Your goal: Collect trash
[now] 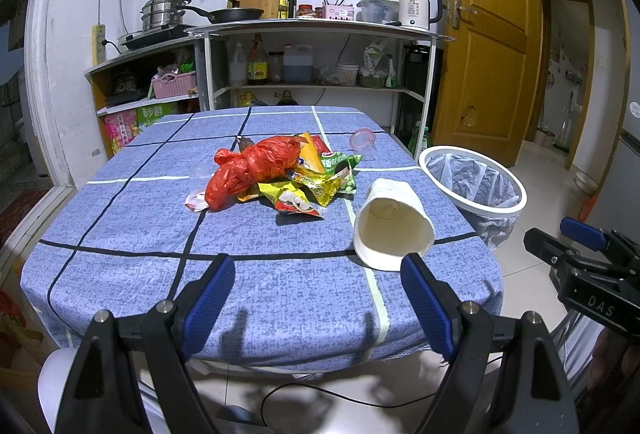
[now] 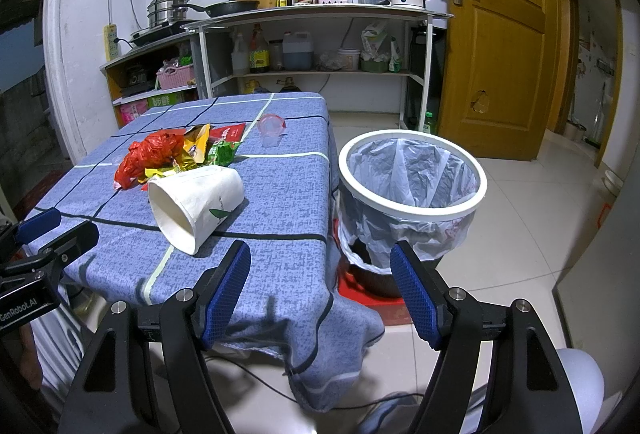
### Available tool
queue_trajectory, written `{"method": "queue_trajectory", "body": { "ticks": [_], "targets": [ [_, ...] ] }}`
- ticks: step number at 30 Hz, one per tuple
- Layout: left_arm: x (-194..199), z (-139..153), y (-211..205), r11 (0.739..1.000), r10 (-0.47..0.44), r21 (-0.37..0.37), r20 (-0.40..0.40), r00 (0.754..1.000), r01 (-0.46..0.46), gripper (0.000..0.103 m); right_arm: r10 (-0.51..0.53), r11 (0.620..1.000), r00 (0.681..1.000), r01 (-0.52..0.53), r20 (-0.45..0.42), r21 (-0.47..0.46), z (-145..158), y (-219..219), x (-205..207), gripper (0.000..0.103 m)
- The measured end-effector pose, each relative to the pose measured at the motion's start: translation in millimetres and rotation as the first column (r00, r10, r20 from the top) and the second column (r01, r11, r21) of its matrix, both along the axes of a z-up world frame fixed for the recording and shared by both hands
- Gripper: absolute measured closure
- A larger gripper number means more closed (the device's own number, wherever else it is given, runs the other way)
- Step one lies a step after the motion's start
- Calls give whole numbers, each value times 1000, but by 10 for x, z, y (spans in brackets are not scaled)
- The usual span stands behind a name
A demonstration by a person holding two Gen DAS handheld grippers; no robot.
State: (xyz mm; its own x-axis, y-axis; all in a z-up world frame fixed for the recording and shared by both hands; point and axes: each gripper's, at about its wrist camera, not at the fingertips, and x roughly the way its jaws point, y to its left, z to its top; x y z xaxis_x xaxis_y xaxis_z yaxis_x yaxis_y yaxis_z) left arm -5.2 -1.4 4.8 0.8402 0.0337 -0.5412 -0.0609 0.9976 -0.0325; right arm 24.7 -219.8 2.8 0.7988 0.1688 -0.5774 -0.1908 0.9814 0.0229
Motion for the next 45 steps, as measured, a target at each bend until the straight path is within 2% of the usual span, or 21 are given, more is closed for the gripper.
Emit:
{"method": "queue_trajectory", "body": {
  "ticks": [17,23,30,36,41,45],
  "targets": [
    [50,-82,121,1000,5,-5,-10,1000,-5,17,22,1000,1000,-22,-5,5,-33,65,59,30],
    [238,-67,346,1000,9,-13,0,1000,-9,17,77,996,997,-76,-16,43,-20,229,249,30],
    [484,-4,593,1000,18,-19,21,1000,-18,17,178,975,983,-170,-45,140,66,522,519,30],
    [639,6,784,999,33,-30,20,999,-33,17,250,962,967,-243,-46,127,29,879,595,30],
    [779,14,944,997,48,-57,18,999,-47,17,249,957,966,-234,-70,173,31,966,734,30],
    [943,29,995,997,22,-79,9,1000,-22,17,219,967,970,-200,-107,160,24,1083,902,30]
  ]
}}
